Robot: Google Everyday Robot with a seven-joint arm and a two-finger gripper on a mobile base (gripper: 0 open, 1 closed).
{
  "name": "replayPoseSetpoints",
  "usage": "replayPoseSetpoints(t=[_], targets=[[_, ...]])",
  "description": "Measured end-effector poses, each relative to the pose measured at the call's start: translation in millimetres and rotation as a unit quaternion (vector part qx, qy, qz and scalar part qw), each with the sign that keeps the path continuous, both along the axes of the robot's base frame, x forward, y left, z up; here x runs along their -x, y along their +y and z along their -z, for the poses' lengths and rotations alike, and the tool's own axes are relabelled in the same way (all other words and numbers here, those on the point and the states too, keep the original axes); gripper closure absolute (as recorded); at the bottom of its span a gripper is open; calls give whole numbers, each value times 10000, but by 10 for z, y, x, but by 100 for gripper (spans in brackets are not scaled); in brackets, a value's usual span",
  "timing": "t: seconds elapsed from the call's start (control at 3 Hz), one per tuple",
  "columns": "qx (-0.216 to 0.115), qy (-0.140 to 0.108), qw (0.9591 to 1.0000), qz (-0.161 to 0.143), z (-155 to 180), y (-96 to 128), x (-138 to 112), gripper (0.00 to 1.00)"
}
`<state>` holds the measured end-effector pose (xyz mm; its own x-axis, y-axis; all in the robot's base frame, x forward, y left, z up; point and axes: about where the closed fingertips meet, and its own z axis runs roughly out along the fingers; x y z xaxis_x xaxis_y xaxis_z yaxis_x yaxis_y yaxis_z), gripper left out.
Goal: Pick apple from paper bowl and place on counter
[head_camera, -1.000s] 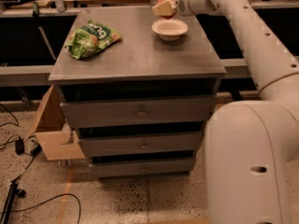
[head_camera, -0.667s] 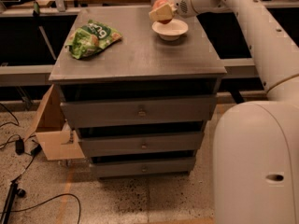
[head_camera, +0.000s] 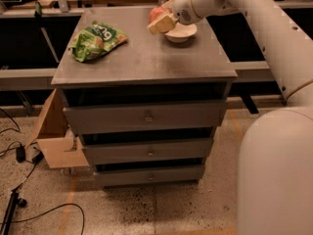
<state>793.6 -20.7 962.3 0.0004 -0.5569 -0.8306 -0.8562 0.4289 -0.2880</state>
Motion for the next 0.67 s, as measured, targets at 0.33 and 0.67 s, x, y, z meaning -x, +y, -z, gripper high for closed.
replayPoseSetpoints(t=[0.33,0.67], targets=[[335,-294,9987,-234,267,368,2,100],[435,-347,9981,-248,451,619,-79,100]])
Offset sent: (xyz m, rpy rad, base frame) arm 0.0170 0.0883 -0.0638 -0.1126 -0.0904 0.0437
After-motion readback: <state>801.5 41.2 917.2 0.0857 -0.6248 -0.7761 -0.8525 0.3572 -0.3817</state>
